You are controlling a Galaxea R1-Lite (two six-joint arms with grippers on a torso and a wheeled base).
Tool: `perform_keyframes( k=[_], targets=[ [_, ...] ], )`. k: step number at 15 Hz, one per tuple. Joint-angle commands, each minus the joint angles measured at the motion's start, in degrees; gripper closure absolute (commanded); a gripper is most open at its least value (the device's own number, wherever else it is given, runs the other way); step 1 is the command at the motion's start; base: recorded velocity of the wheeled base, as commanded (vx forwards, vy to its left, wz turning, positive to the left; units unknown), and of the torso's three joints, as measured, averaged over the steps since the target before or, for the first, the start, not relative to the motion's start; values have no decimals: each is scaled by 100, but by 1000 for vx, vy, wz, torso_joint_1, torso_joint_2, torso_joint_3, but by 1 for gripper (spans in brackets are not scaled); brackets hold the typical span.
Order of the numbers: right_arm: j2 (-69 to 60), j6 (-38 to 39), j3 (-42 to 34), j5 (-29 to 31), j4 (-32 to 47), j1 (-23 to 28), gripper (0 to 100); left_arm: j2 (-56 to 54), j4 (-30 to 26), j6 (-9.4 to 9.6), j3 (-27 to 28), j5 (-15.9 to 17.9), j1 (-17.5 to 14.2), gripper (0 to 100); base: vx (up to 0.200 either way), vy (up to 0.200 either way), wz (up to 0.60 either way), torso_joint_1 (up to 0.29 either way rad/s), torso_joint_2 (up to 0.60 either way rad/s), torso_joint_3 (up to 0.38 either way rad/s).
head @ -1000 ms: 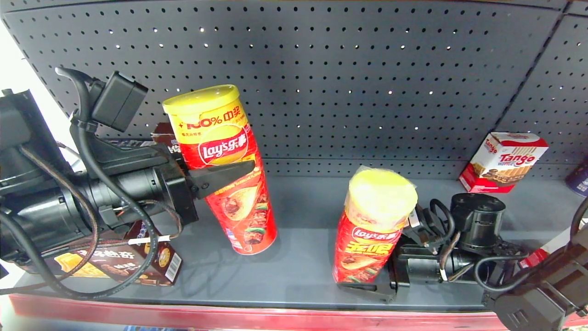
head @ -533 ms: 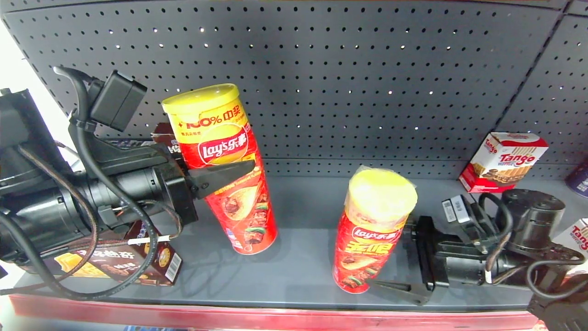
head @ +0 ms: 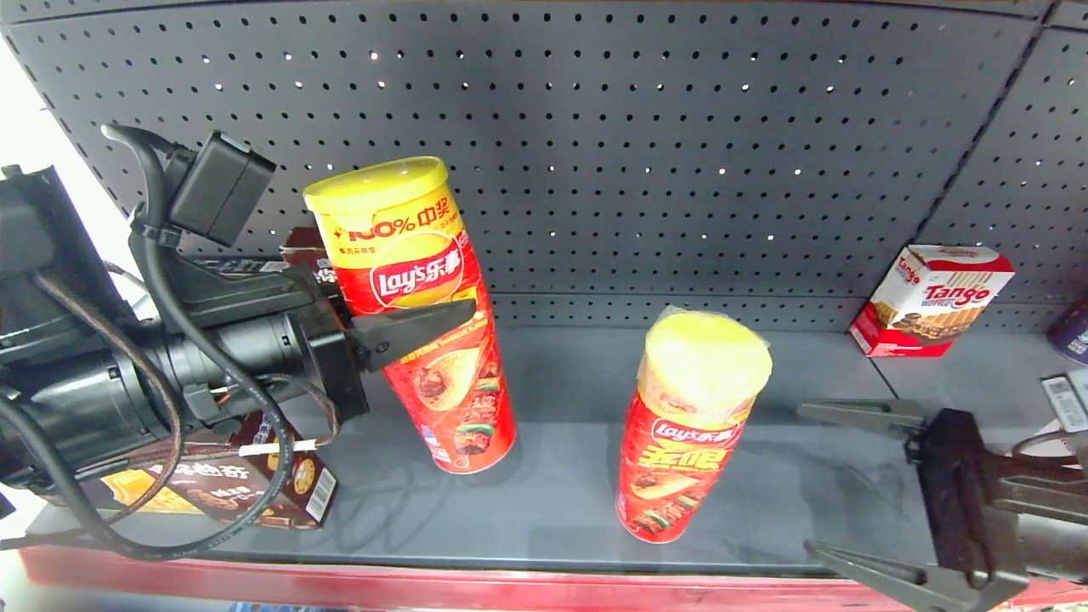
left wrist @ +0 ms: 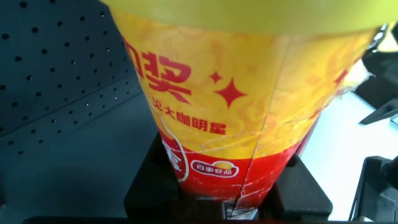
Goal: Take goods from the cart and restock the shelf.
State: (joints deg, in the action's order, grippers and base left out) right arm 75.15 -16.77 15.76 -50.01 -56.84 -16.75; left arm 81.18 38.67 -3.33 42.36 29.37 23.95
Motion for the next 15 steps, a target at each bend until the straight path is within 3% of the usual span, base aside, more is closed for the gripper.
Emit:
perform_keyframes(
  k=[1, 2, 4, 9, 10, 12, 13, 15],
  targets=[
    [-1890, 16, -144, 527, 1255, 453, 0, -14, 9, -1, 9, -1, 13, 100, 0, 0, 0, 0, 0, 0],
    [-1890, 16, -144, 527, 1255, 453, 0, -14, 9, -1, 9, -1, 13, 100, 0, 0, 0, 0, 0, 0],
    [-3965, 473, -715, 1678, 2749, 453, 0, -85, 194, -1, -53, -1, 171, 100, 0, 0, 0, 0, 0, 0],
    [-6259, 1229, -1163, 3190, 4498, 462, 0, -93, 238, 8, -35, -1, 197, 100, 0, 0, 0, 0, 0, 0],
    [-6971, 1414, -1357, 3963, 5060, 453, 0, -102, 238, -1, -35, -1, 276, 100, 0, 0, 0, 0, 0, 0],
    [-6953, 1677, -1383, 5053, 5043, 462, 0, -181, 238, -1, -70, -1, 303, 100, 0, 0, 0, 0, 0, 0],
    [-6953, 1713, -1488, 5299, 5034, 462, 0, -260, 229, -1, -88, -10, 303, 100, 0, 0, 0, 0, 0, 0],
    [-6953, 1554, -1576, 5247, 5271, 462, 0, -375, 229, 8, -246, -1, 294, 100, 0, 0, 0, 0, 0, 0]
  ],
)
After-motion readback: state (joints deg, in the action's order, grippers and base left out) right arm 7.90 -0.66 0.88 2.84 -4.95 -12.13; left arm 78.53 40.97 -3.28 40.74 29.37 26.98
